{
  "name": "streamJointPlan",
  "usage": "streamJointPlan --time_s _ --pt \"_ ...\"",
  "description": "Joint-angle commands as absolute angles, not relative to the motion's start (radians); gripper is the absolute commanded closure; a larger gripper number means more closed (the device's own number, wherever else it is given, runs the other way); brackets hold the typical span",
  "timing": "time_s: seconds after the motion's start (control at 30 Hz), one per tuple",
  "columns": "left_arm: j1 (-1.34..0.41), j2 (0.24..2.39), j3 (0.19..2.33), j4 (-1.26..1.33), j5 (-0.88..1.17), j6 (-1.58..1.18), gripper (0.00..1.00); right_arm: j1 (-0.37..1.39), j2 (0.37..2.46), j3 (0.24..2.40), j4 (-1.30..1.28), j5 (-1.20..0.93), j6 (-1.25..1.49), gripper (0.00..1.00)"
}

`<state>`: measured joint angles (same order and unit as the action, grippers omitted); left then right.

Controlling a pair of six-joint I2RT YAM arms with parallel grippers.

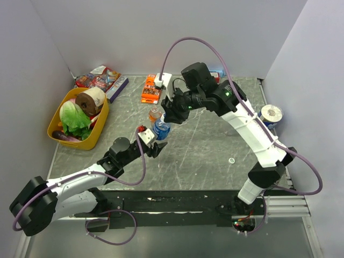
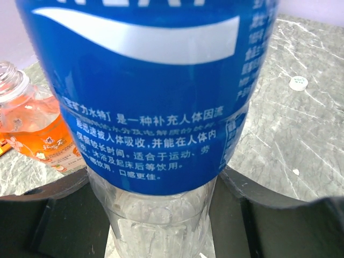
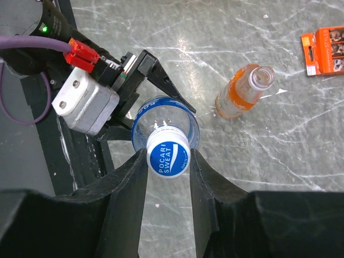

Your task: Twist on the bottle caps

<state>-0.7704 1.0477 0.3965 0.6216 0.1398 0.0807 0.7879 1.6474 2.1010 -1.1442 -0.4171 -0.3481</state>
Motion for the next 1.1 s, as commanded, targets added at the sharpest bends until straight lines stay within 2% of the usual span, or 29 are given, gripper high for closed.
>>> streamJointPlan --time_s 0.0,0.13,0.33,0.37,0.57,0.77,0.87,1.07 --pt "-0.782 1.038 0.420 0.844 0.156 0.057 0.99 0.811 1.713 2.140 -1.241 -0.417 -0.337 0.73" --pt "-0.782 1.045 0.382 0.870 0.170 0.098 0.99 0.810 1.718 2.171 -1.255 -0.419 -0.360 0.72" --pt "-0.782 1.049 0.360 0.882 0.184 0.106 0.99 0.810 1.715 2.174 -1.276 -0.420 -0.371 0.54" --pt "-0.782 1.049 0.360 0.879 0.190 0.101 0.99 0.810 1.707 2.174 -1.276 -0.420 -0.373 0.48" --pt "-0.784 1.043 0.345 0.848 0.199 0.080 0.99 0.810 1.689 2.195 -1.330 -0.407 -0.396 0.36" --pt "-0.781 1.035 0.341 0.828 0.204 0.086 0.99 0.804 1.626 2.152 -1.385 -0.384 -0.459 0.31" --pt "-0.773 1.031 0.351 0.787 0.274 0.115 0.99 0.785 1.557 2.115 -1.408 -0.385 -0.549 0.31" --pt "-0.732 1.054 0.380 0.674 0.512 0.274 0.99 0.764 1.352 1.955 -1.281 -0.452 -1.001 0.33"
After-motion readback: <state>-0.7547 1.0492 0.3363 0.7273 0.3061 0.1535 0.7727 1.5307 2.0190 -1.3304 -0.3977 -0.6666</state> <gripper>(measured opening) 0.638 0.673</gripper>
